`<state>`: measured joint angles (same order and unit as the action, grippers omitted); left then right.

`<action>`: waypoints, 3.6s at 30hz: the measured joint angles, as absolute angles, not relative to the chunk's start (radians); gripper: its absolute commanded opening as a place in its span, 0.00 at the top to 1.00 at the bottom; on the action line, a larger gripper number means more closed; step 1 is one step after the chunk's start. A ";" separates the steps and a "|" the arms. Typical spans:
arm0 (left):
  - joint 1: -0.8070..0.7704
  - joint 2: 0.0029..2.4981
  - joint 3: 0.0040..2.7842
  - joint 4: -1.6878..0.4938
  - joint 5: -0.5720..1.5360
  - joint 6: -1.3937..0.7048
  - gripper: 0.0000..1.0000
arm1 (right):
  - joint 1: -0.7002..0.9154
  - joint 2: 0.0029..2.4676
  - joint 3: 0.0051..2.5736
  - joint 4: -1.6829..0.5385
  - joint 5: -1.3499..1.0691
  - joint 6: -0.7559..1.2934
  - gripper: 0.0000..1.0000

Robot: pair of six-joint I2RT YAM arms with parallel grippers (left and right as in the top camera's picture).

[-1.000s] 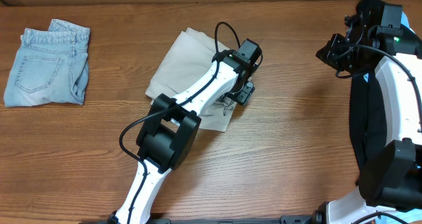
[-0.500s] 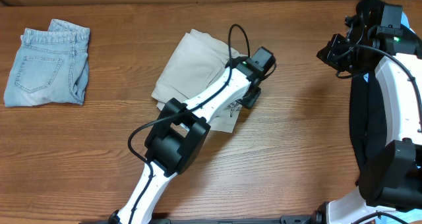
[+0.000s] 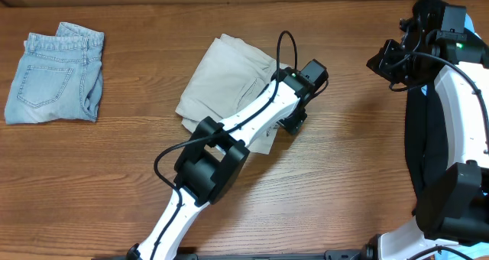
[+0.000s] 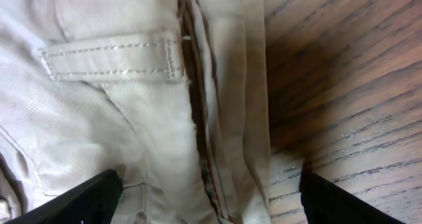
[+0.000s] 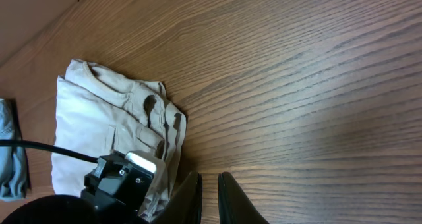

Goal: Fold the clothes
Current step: 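Grasp the edge of the folded beige shorts with the left gripper, then carry the folded shorts left and place them on the blue jeans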

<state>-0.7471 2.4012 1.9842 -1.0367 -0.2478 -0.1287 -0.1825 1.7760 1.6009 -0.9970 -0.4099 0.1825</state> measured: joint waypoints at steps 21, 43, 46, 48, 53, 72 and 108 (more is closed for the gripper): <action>-0.653 2.357 1.866 -0.870 -0.207 -0.212 0.64 | -0.183 1.776 1.601 -1.011 -0.404 0.182 0.87; -0.431 2.436 2.474 -1.498 -0.203 -0.119 0.96 | -0.183 1.776 1.601 -1.022 -0.403 0.179 0.87; -0.366 2.418 2.664 -1.595 -0.211 -0.085 0.96 | -0.183 1.776 1.601 -1.020 -0.404 0.179 0.87; -0.327 2.408 2.752 -1.642 -0.214 -0.069 0.96 | -0.183 1.776 1.601 -1.021 -0.404 0.179 0.87; -0.217 2.374 2.889 -1.692 -0.202 -0.039 0.96 | -0.183 1.776 1.601 -1.022 -0.404 0.179 0.87; 0.318 2.247 2.896 -1.451 -0.212 0.260 0.96 | -0.183 1.776 1.601 -1.050 -0.404 0.183 0.84; 0.511 2.525 2.890 -1.424 0.094 0.414 0.00 | -0.183 1.776 1.601 -1.041 -0.400 0.183 0.74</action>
<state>0.5106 2.5252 2.8899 -1.4239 0.0940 0.4137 -0.1825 1.7760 1.6009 -1.0409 -0.4000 0.1833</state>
